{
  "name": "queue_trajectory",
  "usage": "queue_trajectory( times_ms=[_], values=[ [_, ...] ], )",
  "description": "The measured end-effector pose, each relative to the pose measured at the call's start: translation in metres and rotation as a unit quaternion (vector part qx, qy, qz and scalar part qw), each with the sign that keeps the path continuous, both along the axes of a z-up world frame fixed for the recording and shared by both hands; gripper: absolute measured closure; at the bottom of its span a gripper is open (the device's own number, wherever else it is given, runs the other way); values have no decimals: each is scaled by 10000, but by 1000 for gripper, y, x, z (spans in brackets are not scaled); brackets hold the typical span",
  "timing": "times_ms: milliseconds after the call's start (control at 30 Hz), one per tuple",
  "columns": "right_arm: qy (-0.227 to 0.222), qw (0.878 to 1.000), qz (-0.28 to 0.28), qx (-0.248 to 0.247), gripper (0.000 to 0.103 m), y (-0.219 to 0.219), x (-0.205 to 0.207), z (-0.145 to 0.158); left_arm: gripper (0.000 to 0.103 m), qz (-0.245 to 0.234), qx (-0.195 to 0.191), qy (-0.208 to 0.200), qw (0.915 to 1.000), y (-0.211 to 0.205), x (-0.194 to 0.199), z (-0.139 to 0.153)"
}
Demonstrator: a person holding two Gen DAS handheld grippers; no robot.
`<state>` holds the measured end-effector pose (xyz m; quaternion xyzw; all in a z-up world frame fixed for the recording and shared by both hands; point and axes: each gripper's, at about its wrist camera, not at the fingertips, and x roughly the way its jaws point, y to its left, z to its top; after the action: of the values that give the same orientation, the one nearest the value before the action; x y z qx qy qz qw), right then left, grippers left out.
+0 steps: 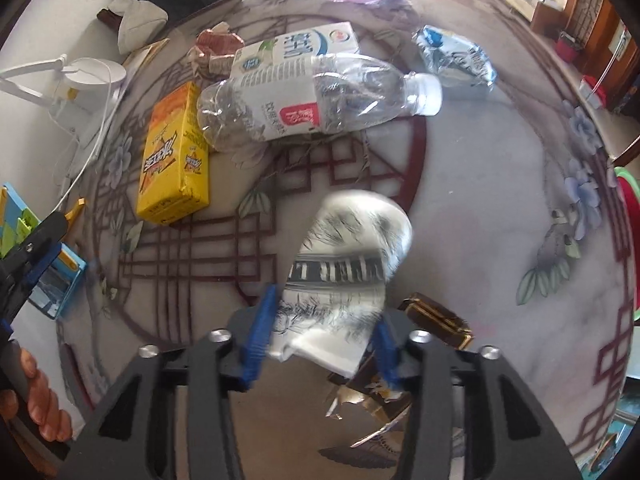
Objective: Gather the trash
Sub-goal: 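Grasp the white patterned paper cup with the right tool while the left tool grasps the orange iced tea carton, then lift the paper cup and iced tea carton and carry both toward the red bin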
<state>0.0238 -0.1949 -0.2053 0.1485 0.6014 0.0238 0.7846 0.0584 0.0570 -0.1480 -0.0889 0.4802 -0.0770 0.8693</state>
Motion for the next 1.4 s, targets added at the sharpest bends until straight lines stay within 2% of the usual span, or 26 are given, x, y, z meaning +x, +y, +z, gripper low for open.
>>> queue_trajectory(
  times_ms=[267,367,433,733,933,967,1067,1400],
  values=[
    [-310,9994,-115,142,75,-8,0,16,34,-152,6,278,9995,-17,42,-24],
    [-369,9991,-172,138,75,-10,0,21,34,-265,-102,528,9982,-30,63,-36],
    [-465,9986,-228,142,75,-11,-1,26,34,-304,-180,555,9978,-39,73,-39],
    [-629,9979,-110,46,75,-5,-2,38,34,-316,30,668,9973,-68,112,-56],
    [-606,9981,-69,26,75,0,1,38,34,-393,116,771,9962,-74,119,-64],
    [-618,9981,-69,17,75,0,1,38,42,-387,140,819,9958,-74,118,-66],
    [-624,9980,-82,5,75,-1,1,38,42,-389,58,804,9960,-68,113,-66],
    [-681,9977,4,9,75,3,-1,39,43,-296,-172,622,9975,-38,65,-43]
  ],
)
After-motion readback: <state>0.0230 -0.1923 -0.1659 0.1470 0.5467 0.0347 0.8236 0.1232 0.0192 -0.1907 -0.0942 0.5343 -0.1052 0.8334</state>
